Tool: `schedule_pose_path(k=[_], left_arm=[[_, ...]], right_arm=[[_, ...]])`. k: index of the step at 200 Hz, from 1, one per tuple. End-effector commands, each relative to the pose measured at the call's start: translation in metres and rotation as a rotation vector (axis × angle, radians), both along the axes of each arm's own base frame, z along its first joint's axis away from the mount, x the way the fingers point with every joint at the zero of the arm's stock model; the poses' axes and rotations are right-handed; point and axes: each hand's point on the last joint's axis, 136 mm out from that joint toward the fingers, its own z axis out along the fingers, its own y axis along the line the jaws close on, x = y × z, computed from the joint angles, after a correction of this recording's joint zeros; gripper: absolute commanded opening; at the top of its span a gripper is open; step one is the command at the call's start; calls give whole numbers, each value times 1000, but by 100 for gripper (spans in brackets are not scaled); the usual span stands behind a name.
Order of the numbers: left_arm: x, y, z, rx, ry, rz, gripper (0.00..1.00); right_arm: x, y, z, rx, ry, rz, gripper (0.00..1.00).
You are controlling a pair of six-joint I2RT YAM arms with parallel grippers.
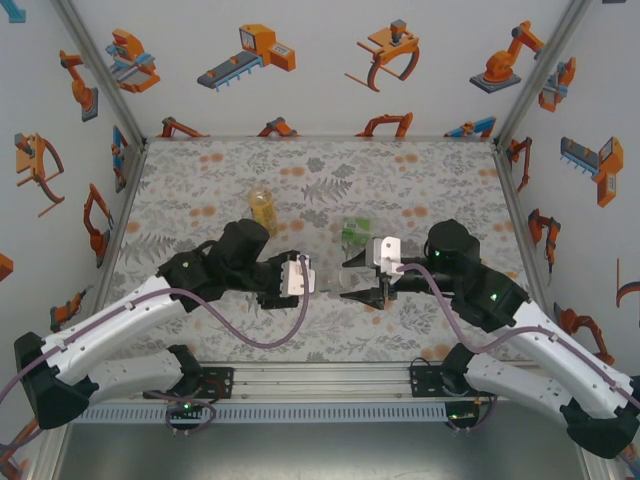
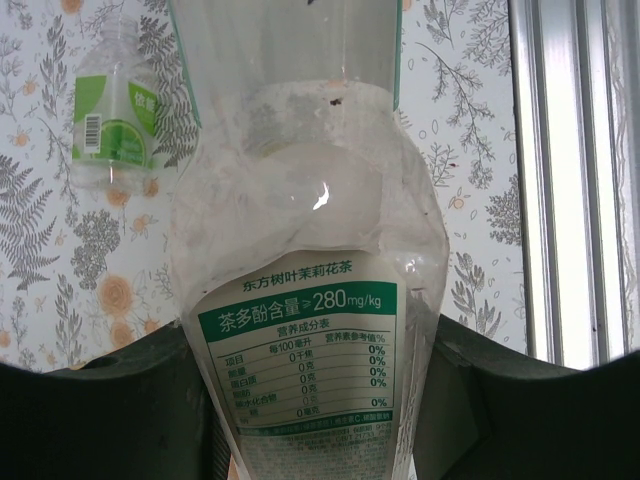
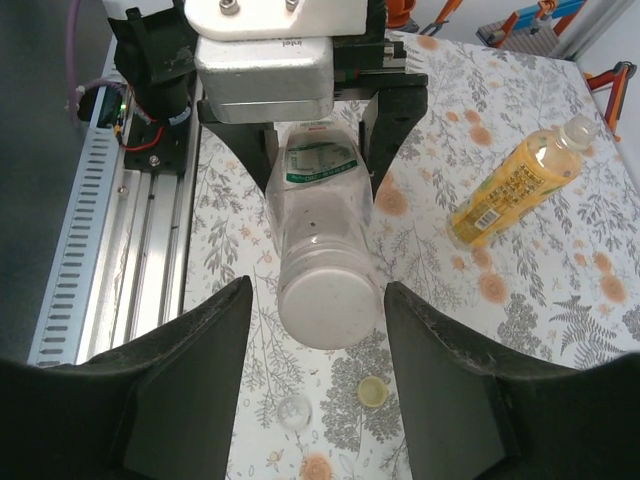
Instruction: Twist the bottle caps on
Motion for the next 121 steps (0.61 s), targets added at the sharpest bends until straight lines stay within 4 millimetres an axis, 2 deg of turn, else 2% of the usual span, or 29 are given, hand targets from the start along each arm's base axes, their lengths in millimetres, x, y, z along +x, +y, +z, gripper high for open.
schedule_pose_path(k=[1, 33, 57, 69, 92, 121], left_arm=[[-11, -1, 11, -37, -11, -53, 0], [-11, -1, 12, -38, -13, -55, 0], [-11, -1, 12, -39, -12, -56, 0], [-11, -1, 11, -37, -11, -55, 0], [-11, 0, 11, -37, -12, -56, 0], [-10, 0, 12, -36, -19, -47, 0]], right_arm=[[-1, 2, 4, 19, -33, 21, 51], [-2, 2, 3, 14, -29, 23, 46], [-3, 2, 4, 20, -29, 29, 37], [-2, 2, 4, 20, -23, 23, 27], [6, 3, 7, 30, 22, -25, 0], [22, 3, 12, 60, 131, -132, 0]])
